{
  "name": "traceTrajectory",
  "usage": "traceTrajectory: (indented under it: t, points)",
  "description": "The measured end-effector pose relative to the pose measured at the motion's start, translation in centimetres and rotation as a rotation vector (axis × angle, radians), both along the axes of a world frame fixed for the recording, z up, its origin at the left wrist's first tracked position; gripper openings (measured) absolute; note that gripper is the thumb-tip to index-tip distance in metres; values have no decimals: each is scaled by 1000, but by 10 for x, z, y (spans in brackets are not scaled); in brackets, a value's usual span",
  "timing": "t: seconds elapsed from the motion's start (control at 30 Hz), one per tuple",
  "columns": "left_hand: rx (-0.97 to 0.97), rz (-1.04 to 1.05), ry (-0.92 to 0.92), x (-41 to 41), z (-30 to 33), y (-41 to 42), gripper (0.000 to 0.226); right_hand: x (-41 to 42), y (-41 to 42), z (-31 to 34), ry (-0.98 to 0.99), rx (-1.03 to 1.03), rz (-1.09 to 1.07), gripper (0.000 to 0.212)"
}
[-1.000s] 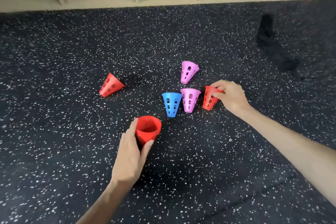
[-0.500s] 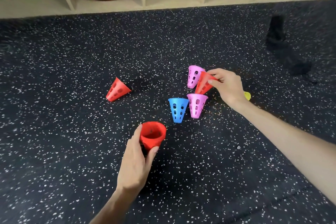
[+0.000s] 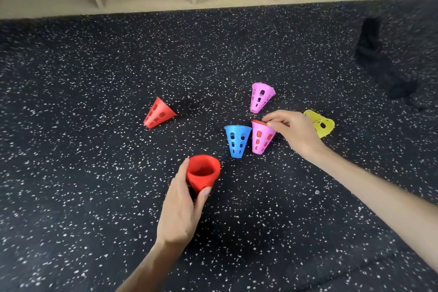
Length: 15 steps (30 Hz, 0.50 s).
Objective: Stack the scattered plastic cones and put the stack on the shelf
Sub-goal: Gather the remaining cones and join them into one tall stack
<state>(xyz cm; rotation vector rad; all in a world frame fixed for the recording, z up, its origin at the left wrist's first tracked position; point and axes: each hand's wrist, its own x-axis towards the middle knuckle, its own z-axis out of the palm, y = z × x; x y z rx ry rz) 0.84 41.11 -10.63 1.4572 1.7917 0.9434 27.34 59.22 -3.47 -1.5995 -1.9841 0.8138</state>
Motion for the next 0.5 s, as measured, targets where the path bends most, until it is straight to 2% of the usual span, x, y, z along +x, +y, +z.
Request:
traceTrajectory:
  t: [0.2,0.4,0.5]
  points:
    - [3,4,19,1,-1,0,72,-8,-16,-7,-48,-84,52,31]
    - [-11,4,9,-2,-3,-1,79,-12,-15,7,-6,-34,12,29]
    - [-10,5,5,-1,-3,-1,82,-18,-17,22,75,44,-78,28]
